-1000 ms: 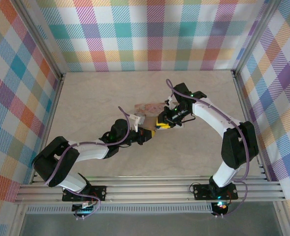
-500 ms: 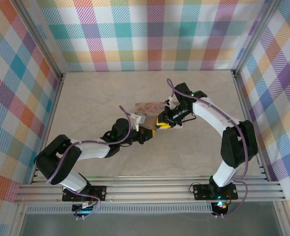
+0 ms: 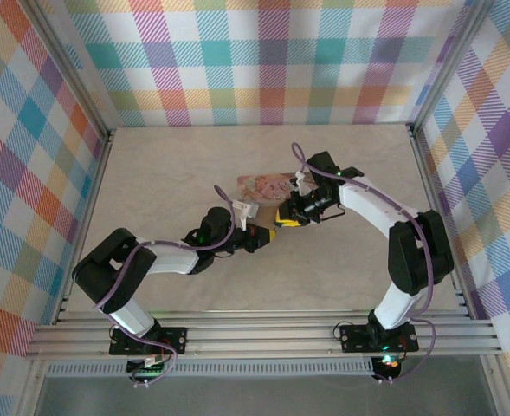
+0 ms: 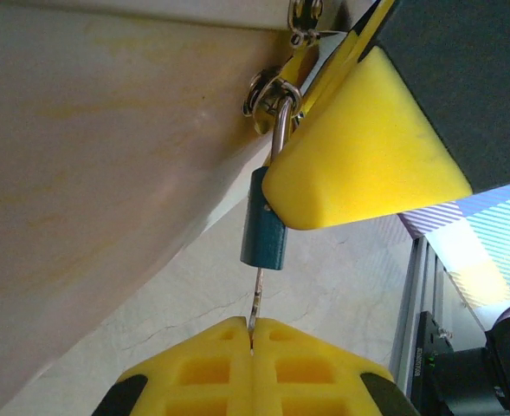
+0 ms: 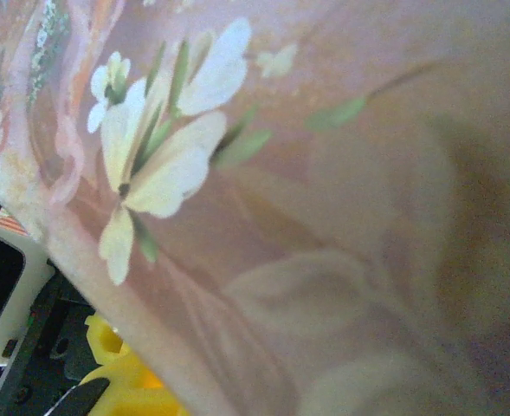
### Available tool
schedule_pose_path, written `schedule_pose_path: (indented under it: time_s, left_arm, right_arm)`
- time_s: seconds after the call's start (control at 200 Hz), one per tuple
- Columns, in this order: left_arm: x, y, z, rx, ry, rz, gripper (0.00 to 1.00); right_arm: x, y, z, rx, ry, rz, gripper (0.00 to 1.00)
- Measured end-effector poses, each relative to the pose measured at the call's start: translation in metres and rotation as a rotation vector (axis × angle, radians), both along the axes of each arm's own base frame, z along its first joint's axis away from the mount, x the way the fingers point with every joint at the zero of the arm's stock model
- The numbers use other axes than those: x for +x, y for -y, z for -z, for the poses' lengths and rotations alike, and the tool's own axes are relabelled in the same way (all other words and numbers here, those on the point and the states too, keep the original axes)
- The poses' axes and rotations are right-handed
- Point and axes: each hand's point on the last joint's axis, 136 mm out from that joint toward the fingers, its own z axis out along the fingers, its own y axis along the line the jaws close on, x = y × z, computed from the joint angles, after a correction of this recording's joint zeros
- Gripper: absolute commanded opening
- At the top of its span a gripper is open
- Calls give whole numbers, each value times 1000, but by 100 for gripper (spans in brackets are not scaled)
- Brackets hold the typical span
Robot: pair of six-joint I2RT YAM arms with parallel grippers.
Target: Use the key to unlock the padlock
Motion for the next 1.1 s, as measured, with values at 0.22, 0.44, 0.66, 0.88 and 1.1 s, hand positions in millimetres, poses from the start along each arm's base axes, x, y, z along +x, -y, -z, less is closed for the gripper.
schedule_pose_path:
  time_s: [0.22,0.44,0.66,0.88,1.1]
  left_arm:
    - [-1,-2,4,3,-19,16,0]
    - [11,-8,4,-38,-47,-17,0]
    - [16,-11,2,-47,-44,-38,0]
    - [19,-13,21,-12,-77,-61,0]
    - [23,-14,46,19,-121,-87,0]
  right_arm:
    - [2,-5,8,40,7,-58,0]
    - [1,-6,9,108,-28,-75,0]
    - [-14,-17,4,183,-97,-94,0]
    - [-14,-13,18,149,-136,-41,0]
    - [-12,4,26,40,-133,106,0]
